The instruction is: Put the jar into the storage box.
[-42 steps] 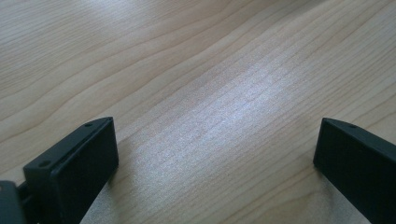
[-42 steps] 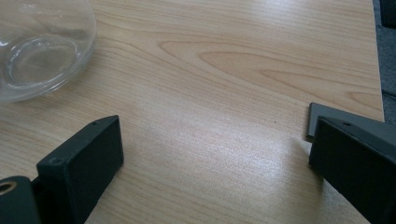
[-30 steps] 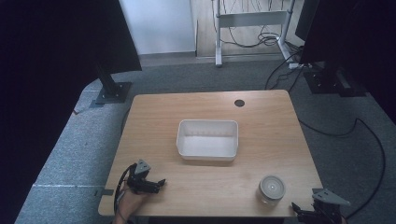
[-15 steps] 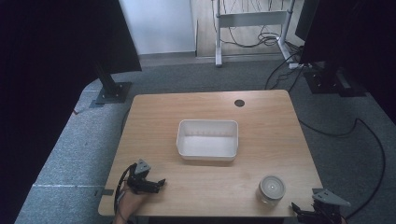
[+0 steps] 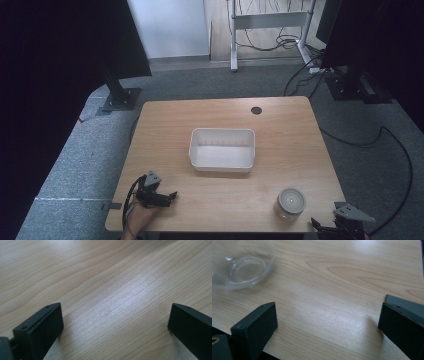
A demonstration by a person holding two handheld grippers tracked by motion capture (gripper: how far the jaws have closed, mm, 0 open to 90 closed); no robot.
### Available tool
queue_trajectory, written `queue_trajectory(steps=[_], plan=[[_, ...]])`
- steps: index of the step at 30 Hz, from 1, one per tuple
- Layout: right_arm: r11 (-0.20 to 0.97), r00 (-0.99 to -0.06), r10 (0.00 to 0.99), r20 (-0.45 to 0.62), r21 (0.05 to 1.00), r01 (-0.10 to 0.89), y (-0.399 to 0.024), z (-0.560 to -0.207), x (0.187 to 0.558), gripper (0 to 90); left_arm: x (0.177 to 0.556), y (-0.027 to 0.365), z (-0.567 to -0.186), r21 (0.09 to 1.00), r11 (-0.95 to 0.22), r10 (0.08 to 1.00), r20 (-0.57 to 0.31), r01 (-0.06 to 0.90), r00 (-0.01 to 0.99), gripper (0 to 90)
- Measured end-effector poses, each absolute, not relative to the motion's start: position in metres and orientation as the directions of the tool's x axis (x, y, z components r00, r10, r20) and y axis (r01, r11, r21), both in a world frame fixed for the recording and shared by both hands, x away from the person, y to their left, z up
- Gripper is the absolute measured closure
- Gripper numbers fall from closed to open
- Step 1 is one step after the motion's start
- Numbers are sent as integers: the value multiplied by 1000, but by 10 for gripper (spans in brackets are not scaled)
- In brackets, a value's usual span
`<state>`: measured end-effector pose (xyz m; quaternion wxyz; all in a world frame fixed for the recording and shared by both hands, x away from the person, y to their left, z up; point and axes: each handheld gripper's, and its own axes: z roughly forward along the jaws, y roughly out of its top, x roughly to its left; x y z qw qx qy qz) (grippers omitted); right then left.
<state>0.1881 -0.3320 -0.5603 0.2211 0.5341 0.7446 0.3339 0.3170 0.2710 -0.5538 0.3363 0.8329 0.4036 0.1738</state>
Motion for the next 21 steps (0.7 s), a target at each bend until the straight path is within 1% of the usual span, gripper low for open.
queue_trajectory(steps=[21], plan=[[260, -441, 897, 29, 773, 579, -307, -533, 183, 7, 317, 271, -554, 700, -448, 790, 18, 556, 613, 0]])
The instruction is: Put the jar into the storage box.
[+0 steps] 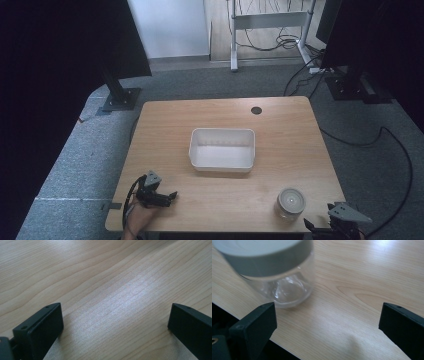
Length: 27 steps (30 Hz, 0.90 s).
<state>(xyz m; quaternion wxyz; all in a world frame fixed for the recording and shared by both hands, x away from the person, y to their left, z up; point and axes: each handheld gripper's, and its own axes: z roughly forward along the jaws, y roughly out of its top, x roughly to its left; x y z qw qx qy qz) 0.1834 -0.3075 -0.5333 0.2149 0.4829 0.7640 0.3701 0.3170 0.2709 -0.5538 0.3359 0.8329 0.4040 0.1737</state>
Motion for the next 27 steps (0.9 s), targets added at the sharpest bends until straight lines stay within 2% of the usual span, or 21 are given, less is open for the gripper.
queue_trajectory(steps=[13, 27], plan=[[298, -513, 858, 24, 791, 535, -289, -529, 185, 0, 317, 271, -554, 701, -447, 790, 18, 556, 613, 0], [305, -541, 840, 30, 800, 518, -273, -531, 193, 0, 317, 271, -554, 700, -448, 790, 18, 556, 613, 0]])
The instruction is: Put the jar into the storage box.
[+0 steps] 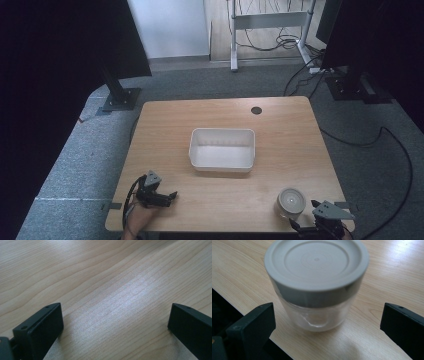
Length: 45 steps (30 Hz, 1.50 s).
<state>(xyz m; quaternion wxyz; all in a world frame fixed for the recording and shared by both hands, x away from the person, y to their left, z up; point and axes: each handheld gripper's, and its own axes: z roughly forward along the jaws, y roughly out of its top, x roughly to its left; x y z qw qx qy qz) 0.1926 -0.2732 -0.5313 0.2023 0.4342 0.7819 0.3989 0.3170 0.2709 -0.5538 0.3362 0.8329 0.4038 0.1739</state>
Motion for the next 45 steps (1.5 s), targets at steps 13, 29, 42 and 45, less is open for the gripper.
queue_trajectory(steps=[13, 29, 42, 45], plan=[[316, -551, 835, 22, 800, 511, -257, -534, 203, 0, 317, 271, -554, 701, -447, 790, 18, 556, 613, 0], [307, -542, 839, 38, 790, 530, -247, -540, 217, 37, 317, 271, -554, 701, -447, 790, 18, 556, 613, 1], [298, -506, 862, 17, 790, 535, -239, -541, 221, 92, 317, 271, -554, 701, -447, 790, 18, 556, 613, 0], [289, -491, 871, 19, 789, 543, -238, -541, 221, 93, 317, 271, -554, 700, -447, 790, 18, 556, 613, 0]])
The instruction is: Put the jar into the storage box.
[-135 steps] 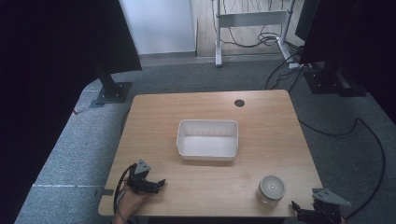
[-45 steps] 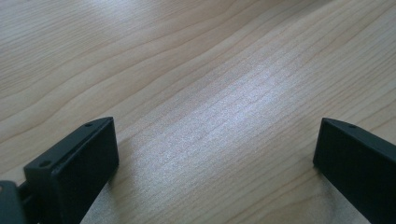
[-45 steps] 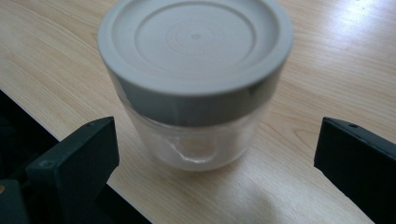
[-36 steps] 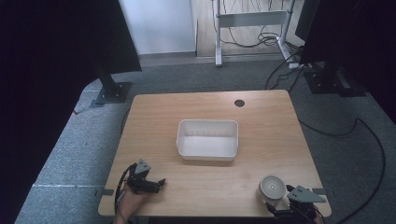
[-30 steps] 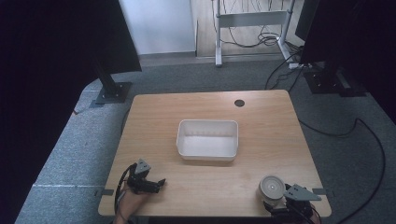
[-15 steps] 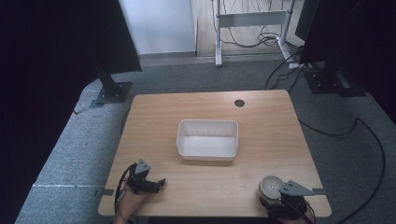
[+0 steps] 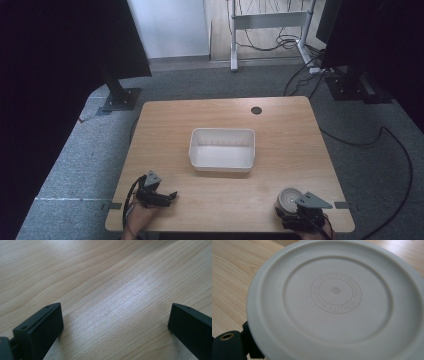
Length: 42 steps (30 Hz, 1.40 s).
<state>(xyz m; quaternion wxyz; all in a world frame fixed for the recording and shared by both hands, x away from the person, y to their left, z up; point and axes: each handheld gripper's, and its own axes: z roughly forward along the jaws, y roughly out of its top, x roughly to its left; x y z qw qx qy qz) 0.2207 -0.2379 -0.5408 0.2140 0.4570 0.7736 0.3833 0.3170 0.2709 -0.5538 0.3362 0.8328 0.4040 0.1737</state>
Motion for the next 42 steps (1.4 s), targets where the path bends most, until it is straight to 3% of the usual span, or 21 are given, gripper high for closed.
queue_trajectory(steps=[42], plan=[[302, -539, 842, 33, 798, 521, -193, -526, 250, 93, 317, 270, -554, 701, -441, 795, 16, 560, 606, 0]])
